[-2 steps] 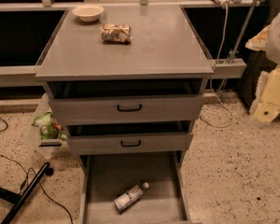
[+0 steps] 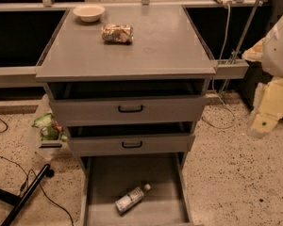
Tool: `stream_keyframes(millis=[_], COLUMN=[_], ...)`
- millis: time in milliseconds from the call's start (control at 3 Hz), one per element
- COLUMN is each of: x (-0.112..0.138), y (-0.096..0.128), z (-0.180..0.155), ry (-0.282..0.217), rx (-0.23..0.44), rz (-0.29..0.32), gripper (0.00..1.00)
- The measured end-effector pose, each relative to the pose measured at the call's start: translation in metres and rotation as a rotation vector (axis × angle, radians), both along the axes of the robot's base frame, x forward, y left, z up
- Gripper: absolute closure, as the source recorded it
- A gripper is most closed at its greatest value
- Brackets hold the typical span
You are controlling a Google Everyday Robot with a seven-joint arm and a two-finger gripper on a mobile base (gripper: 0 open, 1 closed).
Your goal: Pick blue plastic bottle from bottom drawer and place on counter
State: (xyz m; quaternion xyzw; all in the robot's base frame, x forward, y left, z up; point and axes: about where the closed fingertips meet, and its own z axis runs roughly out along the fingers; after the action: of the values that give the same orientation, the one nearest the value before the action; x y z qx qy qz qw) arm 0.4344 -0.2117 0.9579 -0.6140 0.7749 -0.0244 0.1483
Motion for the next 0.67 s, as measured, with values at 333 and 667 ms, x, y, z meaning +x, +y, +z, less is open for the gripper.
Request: stream_keyframes(millis=[333,667], x=[-0.011,-0.032], y=[0.024,0.056], z=[-0.053,-0.129], ry=[0.061,0.14], rx=[0.044,0.14], rz=[0.076,0.168], gripper=[0.0,0.0])
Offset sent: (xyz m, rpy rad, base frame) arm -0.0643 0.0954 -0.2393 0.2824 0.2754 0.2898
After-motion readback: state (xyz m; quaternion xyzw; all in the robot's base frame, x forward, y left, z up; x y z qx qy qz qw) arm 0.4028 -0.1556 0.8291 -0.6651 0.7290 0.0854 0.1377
